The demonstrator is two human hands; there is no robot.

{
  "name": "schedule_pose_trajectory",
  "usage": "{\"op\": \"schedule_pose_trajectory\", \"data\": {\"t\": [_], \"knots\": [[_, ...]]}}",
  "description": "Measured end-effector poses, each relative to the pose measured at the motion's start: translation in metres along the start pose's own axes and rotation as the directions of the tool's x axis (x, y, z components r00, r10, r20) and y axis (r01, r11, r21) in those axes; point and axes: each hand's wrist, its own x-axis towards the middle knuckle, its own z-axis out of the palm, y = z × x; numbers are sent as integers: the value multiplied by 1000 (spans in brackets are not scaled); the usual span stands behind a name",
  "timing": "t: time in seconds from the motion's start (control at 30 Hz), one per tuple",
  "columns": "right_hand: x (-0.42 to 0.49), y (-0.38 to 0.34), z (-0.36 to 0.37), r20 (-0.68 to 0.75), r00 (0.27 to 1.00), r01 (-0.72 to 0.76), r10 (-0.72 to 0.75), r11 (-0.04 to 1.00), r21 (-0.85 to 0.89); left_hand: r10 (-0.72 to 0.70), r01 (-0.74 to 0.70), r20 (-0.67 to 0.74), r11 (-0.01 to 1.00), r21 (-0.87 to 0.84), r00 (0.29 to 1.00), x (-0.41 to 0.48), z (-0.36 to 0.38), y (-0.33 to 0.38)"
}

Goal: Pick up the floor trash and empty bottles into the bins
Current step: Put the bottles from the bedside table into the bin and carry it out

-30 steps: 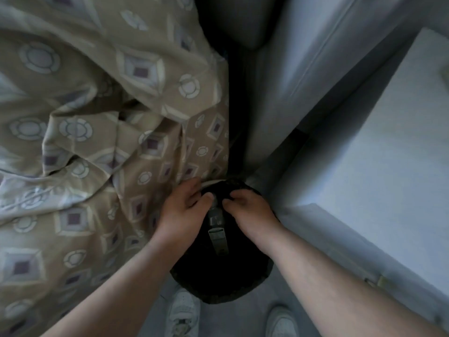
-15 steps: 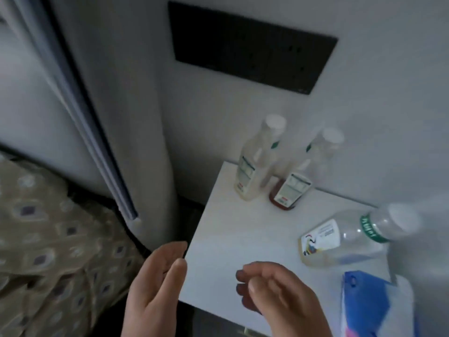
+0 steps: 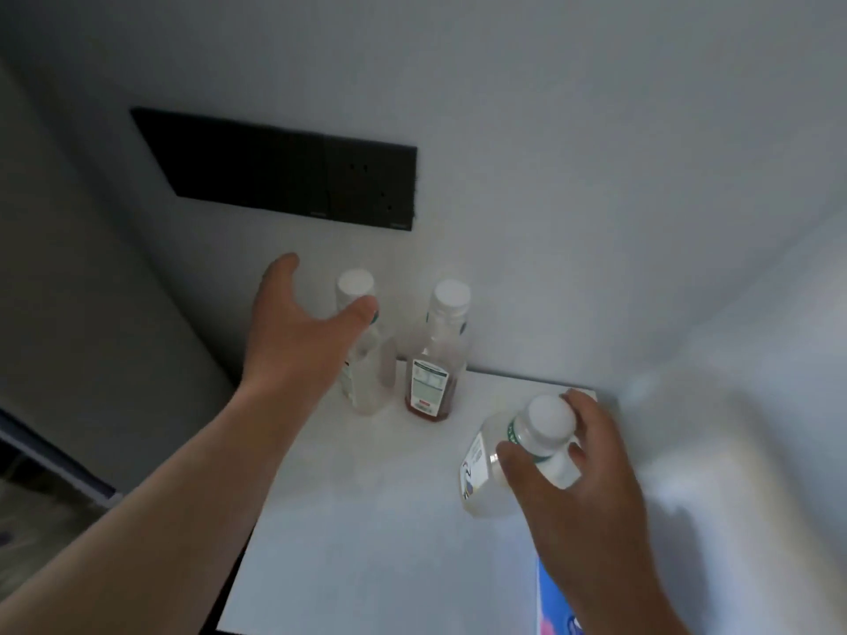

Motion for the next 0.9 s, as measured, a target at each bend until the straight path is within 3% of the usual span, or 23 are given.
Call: {"op": "schedule_pose_trajectory", "data": {"t": [0.2, 0.53, 0.73, 0.83, 0.9], "knots": [[17, 12, -1, 25, 999, -28, 27, 997, 77, 9, -15, 146, 999, 41, 989, 14, 32, -19], [20, 18, -1, 153, 987, -57, 57, 998, -5, 54, -58, 80, 997, 42, 995, 25, 38, -36], [12, -5, -5, 175, 984, 8, -21, 997, 75, 53, -53, 11, 998, 33, 999, -8, -22, -32], [0, -33, 5, 246, 962, 90, -121, 987, 134, 106, -96, -78, 988, 118, 991, -38, -66, -41], [-8, -45, 19, 311, 934, 123, -176, 976, 181, 128, -122, -94, 990, 66, 987, -58, -92, -51]]}}
